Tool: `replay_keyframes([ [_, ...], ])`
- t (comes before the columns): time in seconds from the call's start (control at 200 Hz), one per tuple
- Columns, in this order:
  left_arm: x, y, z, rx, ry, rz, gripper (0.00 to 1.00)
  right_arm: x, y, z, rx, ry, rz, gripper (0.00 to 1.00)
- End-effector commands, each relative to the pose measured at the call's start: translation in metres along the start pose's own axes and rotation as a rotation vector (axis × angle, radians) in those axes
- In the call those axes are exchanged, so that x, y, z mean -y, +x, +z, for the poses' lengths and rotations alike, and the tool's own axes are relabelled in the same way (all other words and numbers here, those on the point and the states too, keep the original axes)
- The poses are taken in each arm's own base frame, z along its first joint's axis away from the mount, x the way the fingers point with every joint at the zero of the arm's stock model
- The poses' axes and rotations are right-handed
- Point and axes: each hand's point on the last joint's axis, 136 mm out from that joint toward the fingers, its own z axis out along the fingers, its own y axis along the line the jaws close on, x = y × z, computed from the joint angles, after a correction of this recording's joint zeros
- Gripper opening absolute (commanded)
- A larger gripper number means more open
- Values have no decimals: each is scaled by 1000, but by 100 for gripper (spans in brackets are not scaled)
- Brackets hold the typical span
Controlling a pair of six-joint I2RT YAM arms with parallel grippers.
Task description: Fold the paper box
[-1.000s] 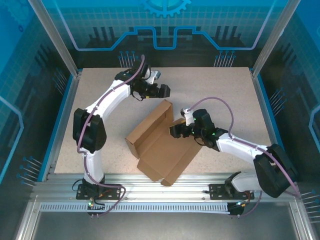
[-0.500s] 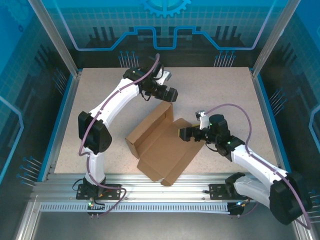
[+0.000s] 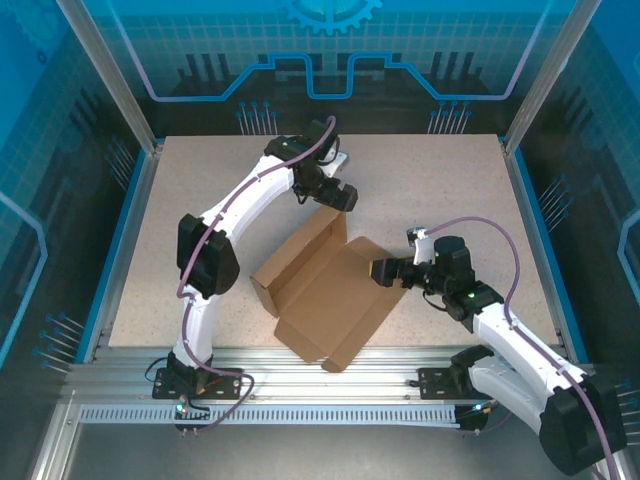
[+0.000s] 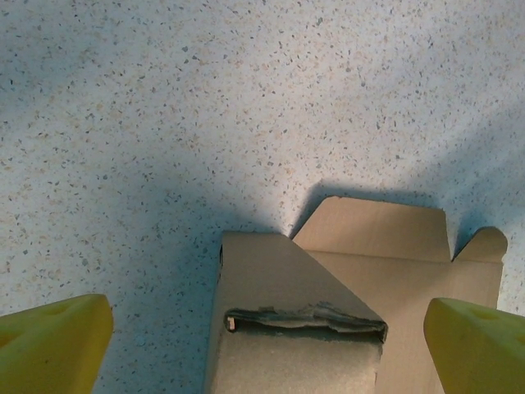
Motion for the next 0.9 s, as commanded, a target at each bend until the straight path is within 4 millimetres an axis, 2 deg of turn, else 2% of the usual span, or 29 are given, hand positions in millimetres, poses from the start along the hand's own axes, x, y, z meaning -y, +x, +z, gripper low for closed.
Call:
replay_keyframes([
  [0.0,4,11,0,-62,11,56,99,5,2,5,1,-7,29,99],
  [0.18,6,14,9,-83,37,47,95,20,-4,7,48,67,14,97],
  [0.265,12,14,10,-86,72,38,93,16,-10,7,46,61,-6,97],
  [0.465,4,12,14,-93,29,57,84,15,-20,13,51,60,-27,97],
  [0.645,12,9,13,-90,72,56,79,13,-17,19,40,34,-6,97],
  [0.896,16,10,15,-105,94,51,73,14,-16,15,41,47,-20,97],
])
